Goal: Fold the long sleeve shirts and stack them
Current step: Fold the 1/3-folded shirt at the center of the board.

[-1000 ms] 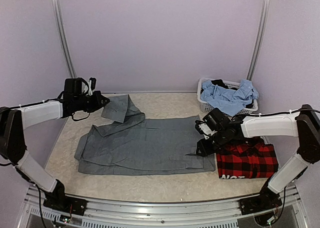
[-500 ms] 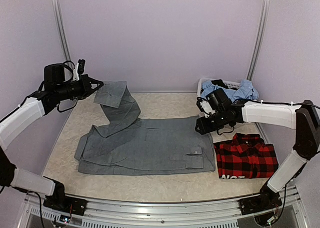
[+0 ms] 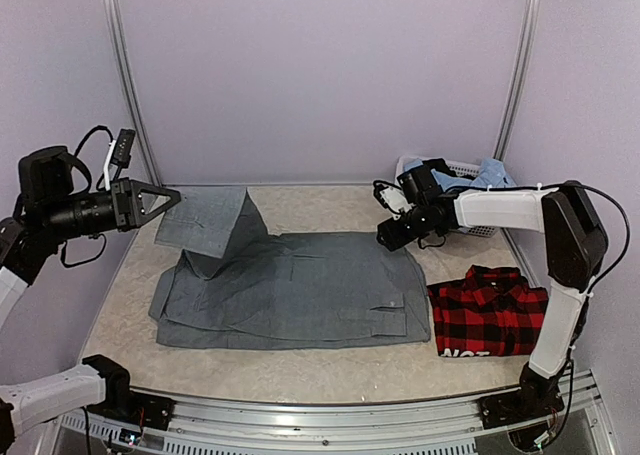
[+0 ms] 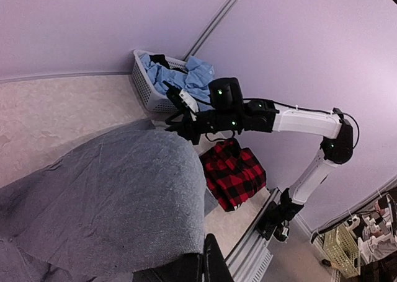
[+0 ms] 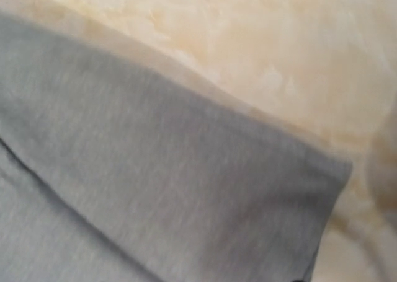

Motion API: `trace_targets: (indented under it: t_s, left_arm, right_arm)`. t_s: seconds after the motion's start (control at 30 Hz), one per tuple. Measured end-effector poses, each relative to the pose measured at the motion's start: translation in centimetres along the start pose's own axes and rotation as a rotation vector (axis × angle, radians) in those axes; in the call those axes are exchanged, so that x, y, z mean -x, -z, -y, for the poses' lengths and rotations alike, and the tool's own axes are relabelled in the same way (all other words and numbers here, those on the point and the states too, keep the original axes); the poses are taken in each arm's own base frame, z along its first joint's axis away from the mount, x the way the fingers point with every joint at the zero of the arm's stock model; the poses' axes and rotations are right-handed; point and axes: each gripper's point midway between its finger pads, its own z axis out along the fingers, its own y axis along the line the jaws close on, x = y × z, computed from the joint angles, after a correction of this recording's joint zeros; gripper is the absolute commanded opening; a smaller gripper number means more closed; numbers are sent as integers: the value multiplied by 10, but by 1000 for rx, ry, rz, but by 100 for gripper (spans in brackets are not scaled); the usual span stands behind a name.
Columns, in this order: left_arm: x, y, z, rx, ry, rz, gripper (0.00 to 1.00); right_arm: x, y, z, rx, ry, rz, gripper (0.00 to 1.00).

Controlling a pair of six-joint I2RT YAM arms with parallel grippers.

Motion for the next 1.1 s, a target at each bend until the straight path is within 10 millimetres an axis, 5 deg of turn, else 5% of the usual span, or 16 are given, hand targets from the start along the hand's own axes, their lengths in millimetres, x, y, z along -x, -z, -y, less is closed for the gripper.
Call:
trace_targets:
  t_s: [0.23, 0.63, 0.87, 1.1]
  left_arm:
    - [-32, 39, 43, -79, -40, -28, 0]
    - [-54, 42, 24, 22, 22, -102, 0]
    - [-40, 46, 31, 37, 1, -97, 0]
    - [-17, 61, 51, 30, -59, -57, 0]
  right_arm:
    - [10, -8, 1, -1, 116, 13, 62]
    - [-3, -10, -2, 8, 252, -19, 64]
    - [-34, 0, -6, 17, 228, -67, 64]
    - [-8, 41, -7, 23, 171, 18, 64]
